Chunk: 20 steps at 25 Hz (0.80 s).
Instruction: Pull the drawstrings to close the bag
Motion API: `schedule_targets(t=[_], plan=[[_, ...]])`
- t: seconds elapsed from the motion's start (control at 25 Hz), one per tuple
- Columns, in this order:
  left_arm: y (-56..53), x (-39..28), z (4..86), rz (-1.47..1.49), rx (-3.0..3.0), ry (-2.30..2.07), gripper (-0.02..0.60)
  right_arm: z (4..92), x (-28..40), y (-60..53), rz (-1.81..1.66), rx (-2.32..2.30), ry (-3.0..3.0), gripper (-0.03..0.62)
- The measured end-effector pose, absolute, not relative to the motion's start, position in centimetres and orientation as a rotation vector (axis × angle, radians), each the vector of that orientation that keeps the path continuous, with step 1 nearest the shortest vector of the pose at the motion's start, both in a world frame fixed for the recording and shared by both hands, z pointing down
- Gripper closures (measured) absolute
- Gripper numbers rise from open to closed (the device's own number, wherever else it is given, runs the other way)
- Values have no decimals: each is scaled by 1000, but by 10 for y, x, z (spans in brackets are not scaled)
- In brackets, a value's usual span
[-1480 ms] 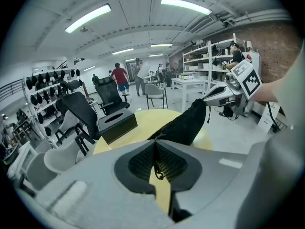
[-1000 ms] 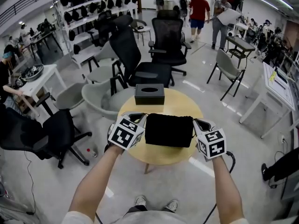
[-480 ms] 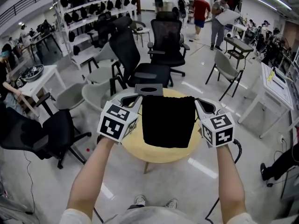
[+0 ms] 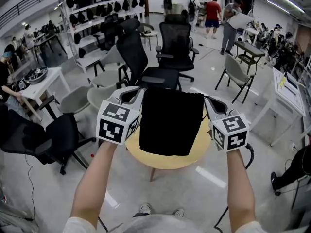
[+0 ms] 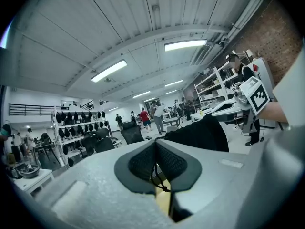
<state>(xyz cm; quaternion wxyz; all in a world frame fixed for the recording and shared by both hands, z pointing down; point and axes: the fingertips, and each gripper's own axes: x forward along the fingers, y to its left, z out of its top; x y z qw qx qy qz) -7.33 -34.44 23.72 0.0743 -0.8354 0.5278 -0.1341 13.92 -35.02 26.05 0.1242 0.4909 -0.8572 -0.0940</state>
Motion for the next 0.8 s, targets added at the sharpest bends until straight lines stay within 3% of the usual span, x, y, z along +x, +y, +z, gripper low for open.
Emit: schedule_targets(t=[0.8], plan=[[-346, -108, 237, -404, -2396, 1738, 575, 253, 182, -356, -280, 1618, -2412, 591]])
